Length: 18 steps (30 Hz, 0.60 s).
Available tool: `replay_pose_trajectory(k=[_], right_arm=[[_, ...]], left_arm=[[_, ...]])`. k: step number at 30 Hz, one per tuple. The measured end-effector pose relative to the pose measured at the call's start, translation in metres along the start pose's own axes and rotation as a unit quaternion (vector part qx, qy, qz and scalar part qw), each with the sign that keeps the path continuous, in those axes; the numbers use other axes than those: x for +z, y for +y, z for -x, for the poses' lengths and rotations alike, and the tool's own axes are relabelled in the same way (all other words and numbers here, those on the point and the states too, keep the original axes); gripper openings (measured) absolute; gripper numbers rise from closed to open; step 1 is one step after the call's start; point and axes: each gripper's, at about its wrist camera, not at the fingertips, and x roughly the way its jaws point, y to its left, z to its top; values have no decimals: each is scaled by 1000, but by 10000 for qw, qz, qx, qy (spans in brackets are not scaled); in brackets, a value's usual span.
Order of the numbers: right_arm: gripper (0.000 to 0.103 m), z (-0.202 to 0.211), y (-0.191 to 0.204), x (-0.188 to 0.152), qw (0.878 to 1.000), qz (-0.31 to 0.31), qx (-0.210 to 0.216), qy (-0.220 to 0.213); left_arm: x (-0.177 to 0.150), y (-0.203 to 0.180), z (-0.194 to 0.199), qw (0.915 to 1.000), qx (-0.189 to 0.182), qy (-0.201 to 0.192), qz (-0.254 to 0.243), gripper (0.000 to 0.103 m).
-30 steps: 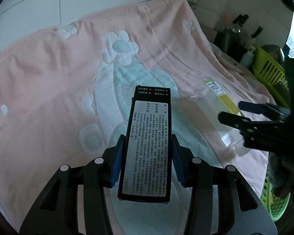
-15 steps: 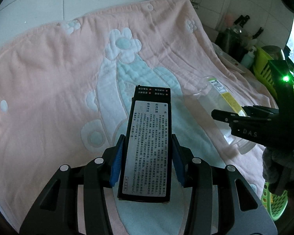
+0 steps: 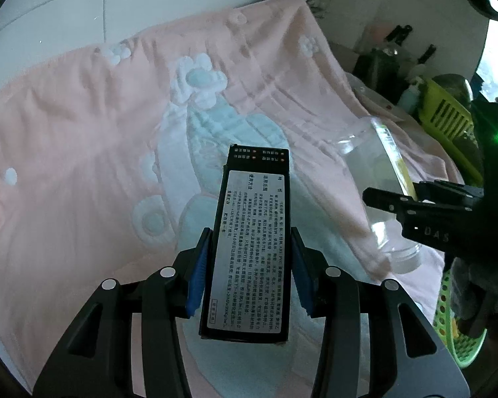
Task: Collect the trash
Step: 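Lift and carry the black box and bottle over the green basket with both grippers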
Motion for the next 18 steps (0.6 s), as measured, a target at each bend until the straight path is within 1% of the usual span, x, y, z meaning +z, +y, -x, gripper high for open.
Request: replay_pose_trajectory(k=[8, 18], right_arm=[[43, 37, 0, -19, 9999, -29, 13, -166], [43, 84, -9, -55, 9992, -93, -27, -379]], left_arm=[[-13, -25, 24, 9998, -129, -105, -110, 44], [-34, -65, 51, 9986, -332, -237, -350, 44]])
